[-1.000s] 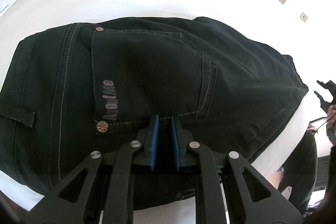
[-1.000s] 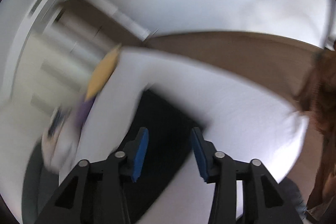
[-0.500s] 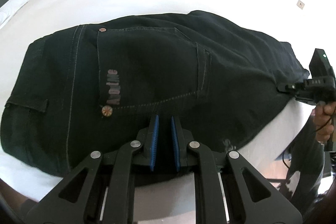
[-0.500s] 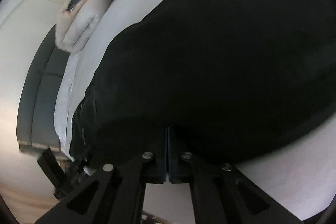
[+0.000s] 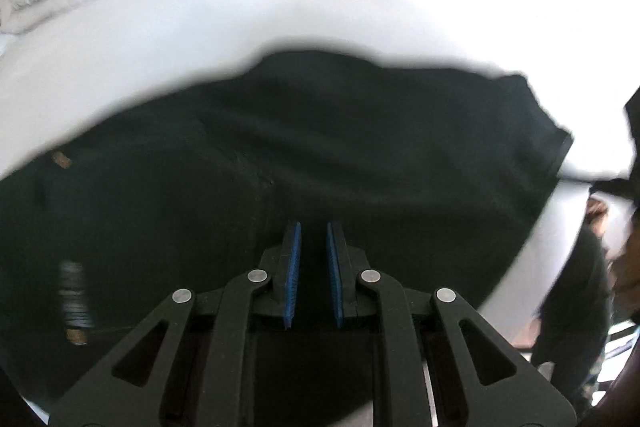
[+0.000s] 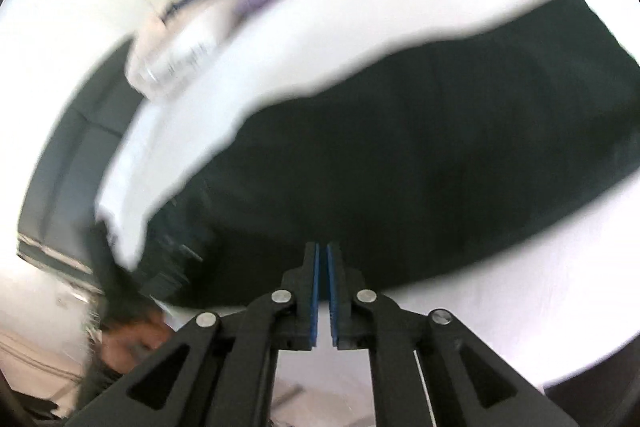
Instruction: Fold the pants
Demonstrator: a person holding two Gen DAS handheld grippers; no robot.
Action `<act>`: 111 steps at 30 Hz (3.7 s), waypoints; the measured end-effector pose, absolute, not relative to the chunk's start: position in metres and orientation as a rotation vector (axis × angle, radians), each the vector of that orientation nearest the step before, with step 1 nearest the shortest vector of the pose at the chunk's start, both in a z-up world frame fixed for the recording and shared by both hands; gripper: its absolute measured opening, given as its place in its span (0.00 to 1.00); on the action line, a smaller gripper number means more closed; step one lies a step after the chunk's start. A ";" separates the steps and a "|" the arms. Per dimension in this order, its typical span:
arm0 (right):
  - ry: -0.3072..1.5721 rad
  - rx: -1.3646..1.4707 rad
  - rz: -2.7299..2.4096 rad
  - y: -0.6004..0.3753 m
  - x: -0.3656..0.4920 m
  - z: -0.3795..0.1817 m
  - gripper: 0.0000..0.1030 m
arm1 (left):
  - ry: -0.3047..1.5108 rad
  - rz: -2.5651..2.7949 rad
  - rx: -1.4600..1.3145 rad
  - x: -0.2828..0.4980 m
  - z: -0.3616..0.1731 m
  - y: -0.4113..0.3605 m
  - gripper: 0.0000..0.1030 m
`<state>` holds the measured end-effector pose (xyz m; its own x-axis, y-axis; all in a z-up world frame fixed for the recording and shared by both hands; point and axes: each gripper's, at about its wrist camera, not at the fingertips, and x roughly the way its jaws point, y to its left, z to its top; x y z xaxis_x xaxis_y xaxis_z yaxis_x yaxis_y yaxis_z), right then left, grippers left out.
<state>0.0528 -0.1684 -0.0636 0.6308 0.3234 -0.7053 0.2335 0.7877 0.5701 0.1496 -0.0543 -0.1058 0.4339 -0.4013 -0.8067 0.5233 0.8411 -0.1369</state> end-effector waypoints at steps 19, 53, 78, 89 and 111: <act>0.674 1.054 -0.397 -0.411 0.110 -0.131 0.00 | 0.966 -0.594 0.039 0.149 -0.122 -0.008 0.12; 0.658 1.050 -0.312 -0.320 -0.026 -0.121 0.04 | 0.910 -0.433 0.020 0.173 -0.108 0.065 0.12; 0.873 1.001 0.222 -0.115 0.240 -0.153 0.00 | 0.880 -0.419 -0.159 0.177 -0.121 0.158 0.12; 0.518 1.204 -0.326 -0.320 0.044 -0.105 0.13 | 0.848 -0.325 -0.042 0.155 -0.098 0.122 0.12; 0.251 1.280 -0.507 -0.389 -0.164 -0.103 0.45 | 0.979 -0.494 -0.001 0.157 -0.122 -0.027 0.12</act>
<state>-0.1637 -0.3895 -0.1028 0.8646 -0.2206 -0.4514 0.4928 0.1977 0.8474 0.1574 -0.0269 -0.1222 0.4564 -0.4012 -0.7942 0.4001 0.8898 -0.2196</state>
